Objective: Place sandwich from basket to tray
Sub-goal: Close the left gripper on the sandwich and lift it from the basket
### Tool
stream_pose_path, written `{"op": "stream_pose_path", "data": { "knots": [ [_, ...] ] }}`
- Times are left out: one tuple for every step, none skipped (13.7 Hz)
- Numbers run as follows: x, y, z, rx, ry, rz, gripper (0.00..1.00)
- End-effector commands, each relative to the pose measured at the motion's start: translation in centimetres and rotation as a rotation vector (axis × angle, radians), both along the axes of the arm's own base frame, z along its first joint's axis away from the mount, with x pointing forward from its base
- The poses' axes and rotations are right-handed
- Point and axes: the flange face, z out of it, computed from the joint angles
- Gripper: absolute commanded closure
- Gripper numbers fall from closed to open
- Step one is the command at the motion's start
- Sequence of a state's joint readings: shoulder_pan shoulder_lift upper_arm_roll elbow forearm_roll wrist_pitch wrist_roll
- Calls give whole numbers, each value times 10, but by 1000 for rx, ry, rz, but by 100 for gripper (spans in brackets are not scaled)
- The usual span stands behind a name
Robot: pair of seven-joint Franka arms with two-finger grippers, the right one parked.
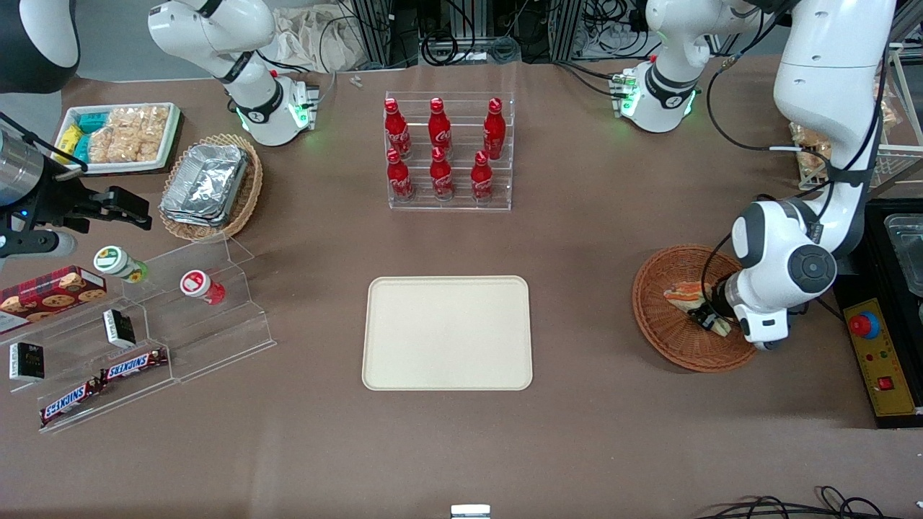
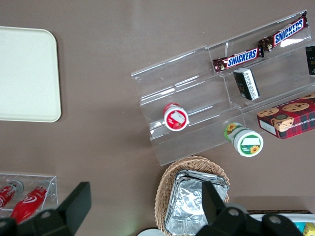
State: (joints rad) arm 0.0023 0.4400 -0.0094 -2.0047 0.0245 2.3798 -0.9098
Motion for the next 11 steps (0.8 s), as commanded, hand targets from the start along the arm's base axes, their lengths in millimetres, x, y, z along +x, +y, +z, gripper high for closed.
{"op": "stream_pose_path", "data": {
  "knots": [
    [2,-2,61,12,-7,-13,98],
    [5,-9,88,11,-5,-22,98],
    [10,-18,114,8,-4,-34,98],
    [13,-37,137,0,10,-63,99],
    [16,-62,157,-10,25,-103,99],
    [17,-86,175,-23,37,-139,100],
    [13,-111,186,-39,60,-177,100],
    [5,-139,188,-49,76,-226,100],
    [-4,-172,190,-59,75,-286,100],
    [-12,-202,192,-67,72,-342,100],
    [-19,-226,192,-79,69,-387,100]
  ]
}}
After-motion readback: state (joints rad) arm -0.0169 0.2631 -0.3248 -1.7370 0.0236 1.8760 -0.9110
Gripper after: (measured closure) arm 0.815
